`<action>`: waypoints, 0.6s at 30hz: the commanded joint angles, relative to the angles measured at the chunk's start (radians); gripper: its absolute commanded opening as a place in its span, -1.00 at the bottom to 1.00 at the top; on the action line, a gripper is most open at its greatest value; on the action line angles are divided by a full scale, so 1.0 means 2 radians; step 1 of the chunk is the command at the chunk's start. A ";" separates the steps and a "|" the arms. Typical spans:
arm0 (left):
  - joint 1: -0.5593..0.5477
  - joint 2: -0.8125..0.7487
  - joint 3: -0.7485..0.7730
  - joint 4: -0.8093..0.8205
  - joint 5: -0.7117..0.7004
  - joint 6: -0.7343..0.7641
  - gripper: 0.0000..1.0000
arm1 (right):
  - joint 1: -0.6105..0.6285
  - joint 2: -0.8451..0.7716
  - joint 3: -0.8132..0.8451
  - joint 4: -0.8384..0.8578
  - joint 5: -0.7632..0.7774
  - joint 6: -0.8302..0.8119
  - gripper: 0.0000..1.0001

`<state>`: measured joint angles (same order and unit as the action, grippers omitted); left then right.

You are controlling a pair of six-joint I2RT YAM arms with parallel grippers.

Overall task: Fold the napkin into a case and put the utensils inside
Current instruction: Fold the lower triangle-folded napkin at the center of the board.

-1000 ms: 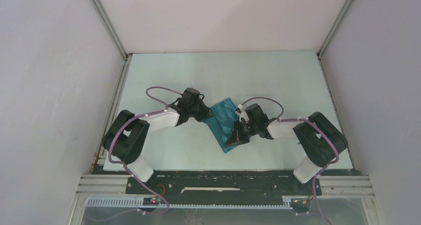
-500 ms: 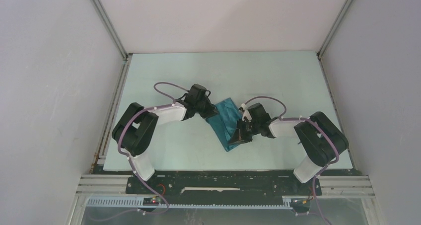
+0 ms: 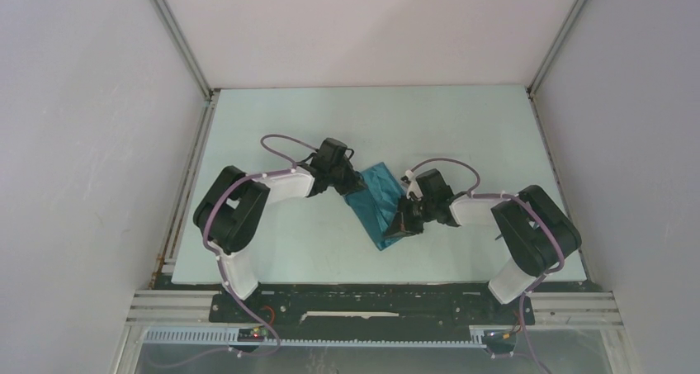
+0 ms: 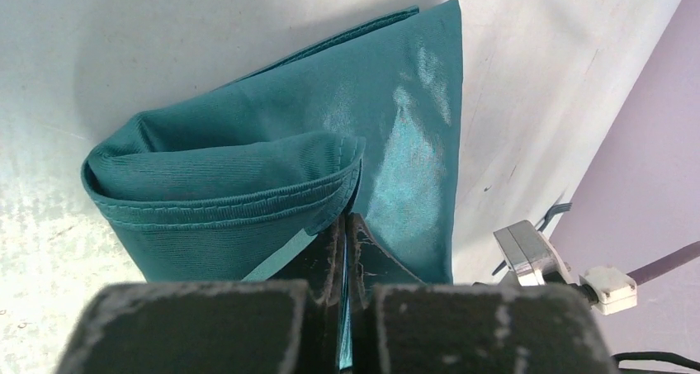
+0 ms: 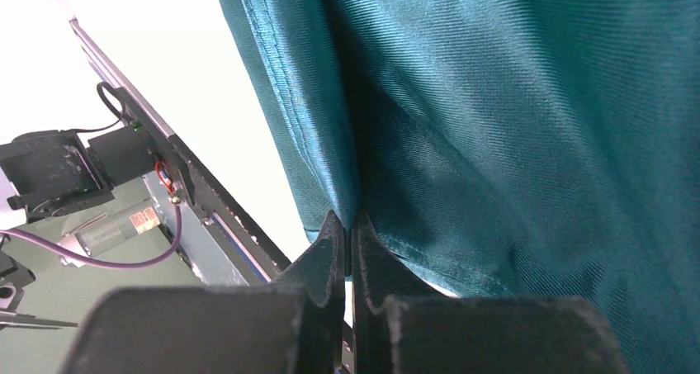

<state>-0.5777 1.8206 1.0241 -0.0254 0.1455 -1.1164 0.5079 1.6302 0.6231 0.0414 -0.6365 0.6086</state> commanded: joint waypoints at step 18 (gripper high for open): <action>0.001 0.017 0.026 0.021 -0.016 -0.001 -1.00 | -0.023 -0.008 0.032 -0.071 0.002 -0.042 -0.96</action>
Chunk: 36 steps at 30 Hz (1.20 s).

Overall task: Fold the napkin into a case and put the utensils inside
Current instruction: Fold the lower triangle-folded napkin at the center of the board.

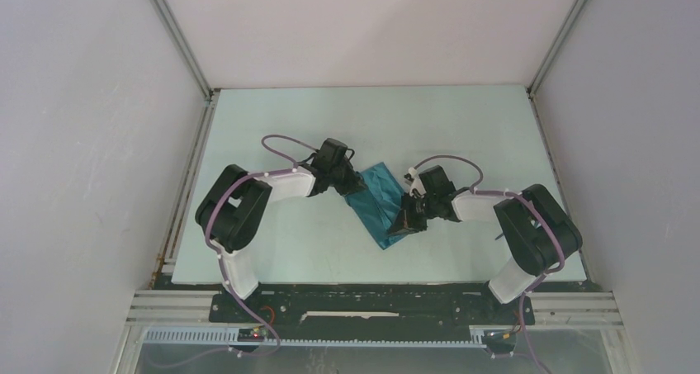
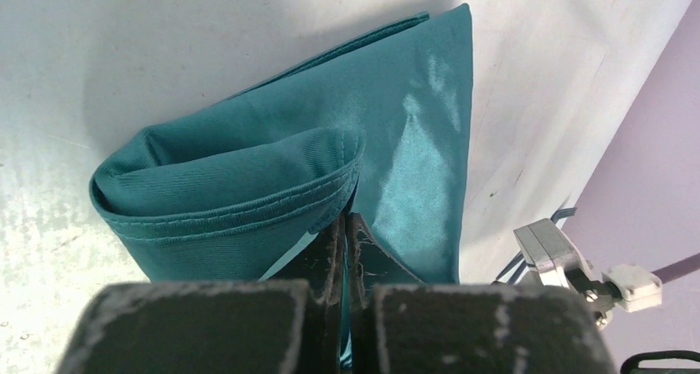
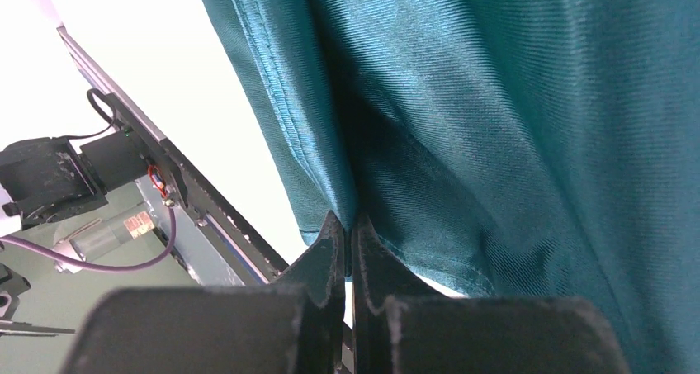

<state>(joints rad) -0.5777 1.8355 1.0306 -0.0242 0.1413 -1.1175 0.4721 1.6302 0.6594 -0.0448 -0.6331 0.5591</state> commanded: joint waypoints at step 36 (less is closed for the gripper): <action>0.003 0.026 0.017 0.040 0.000 0.003 -1.00 | 0.041 -0.023 0.099 -0.025 -0.007 -0.045 0.21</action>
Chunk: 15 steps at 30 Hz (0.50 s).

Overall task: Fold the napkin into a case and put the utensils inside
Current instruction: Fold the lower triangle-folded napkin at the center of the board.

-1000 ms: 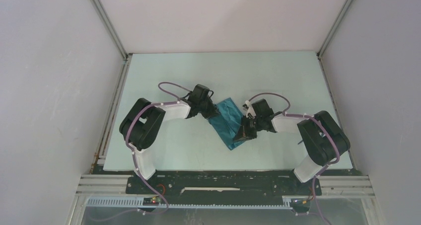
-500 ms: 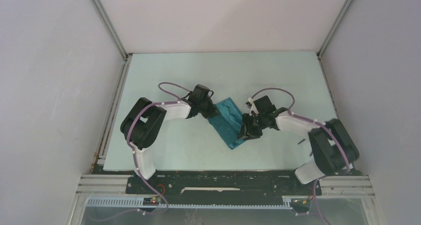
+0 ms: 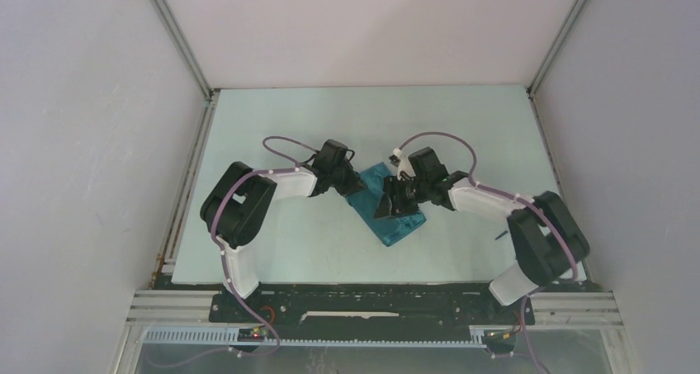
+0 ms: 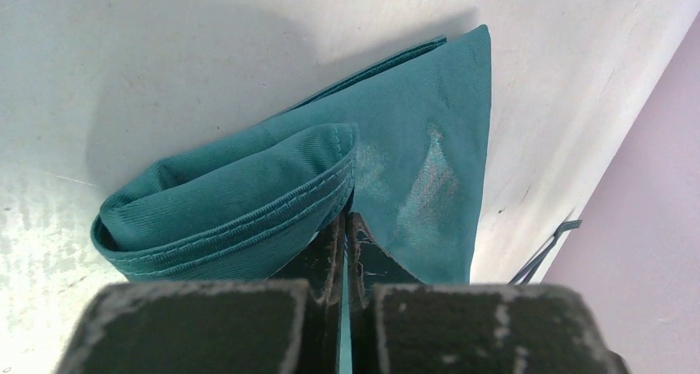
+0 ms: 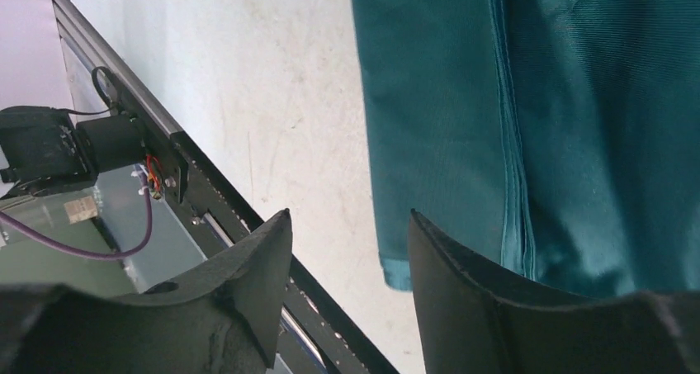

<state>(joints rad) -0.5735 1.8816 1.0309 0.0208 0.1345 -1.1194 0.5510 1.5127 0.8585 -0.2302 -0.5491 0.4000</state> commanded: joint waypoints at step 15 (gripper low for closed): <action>-0.007 -0.027 0.015 0.008 0.033 0.042 -0.70 | 0.004 0.075 -0.091 0.199 -0.056 0.128 -0.23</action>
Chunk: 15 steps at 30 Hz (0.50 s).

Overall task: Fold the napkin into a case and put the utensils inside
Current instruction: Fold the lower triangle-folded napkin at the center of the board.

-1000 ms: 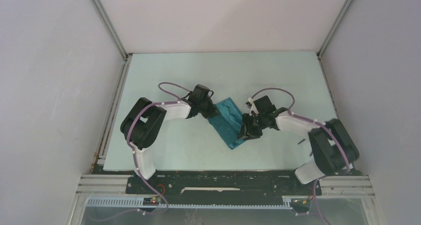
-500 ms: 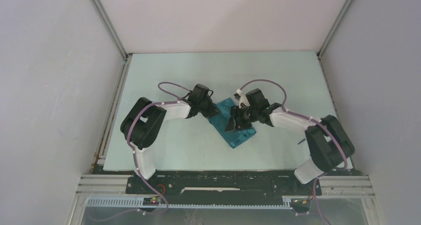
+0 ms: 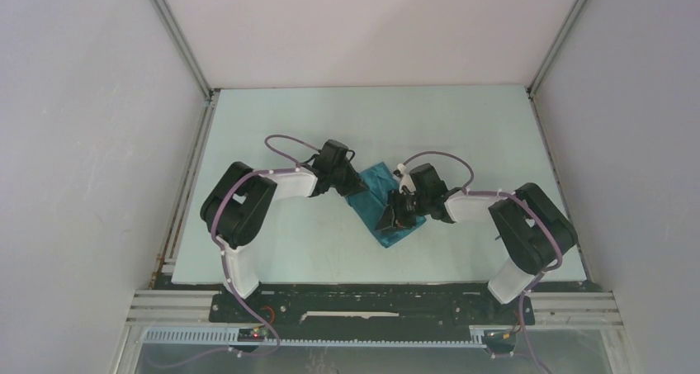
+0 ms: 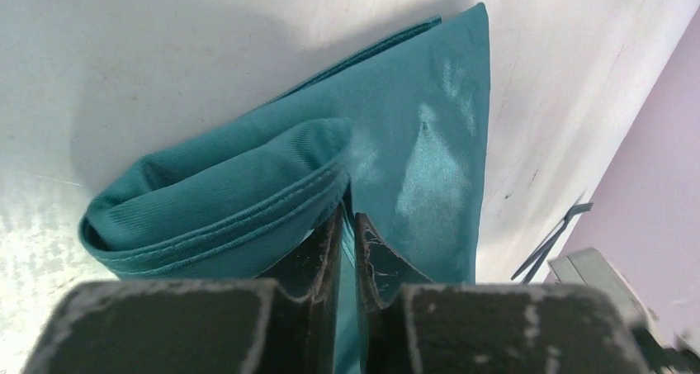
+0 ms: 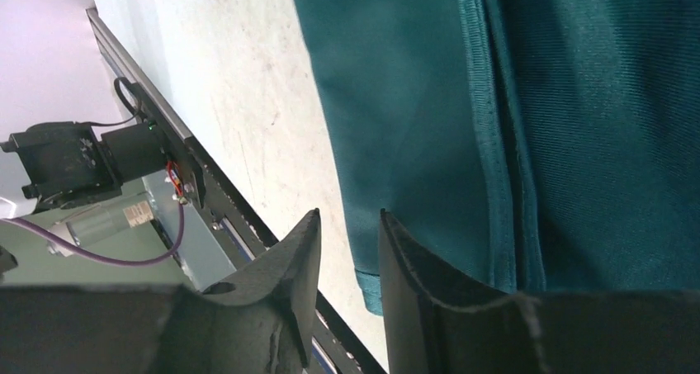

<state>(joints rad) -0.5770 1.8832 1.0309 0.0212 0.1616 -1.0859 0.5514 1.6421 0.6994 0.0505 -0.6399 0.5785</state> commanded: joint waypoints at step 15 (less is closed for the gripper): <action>0.063 -0.153 -0.099 0.159 0.139 0.016 -0.34 | 0.013 0.013 -0.023 0.078 0.021 0.061 -0.43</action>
<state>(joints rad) -0.5358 1.6173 0.9478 0.1421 0.3347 -1.0115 0.5655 1.6749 0.6552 0.1688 -0.6182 0.6937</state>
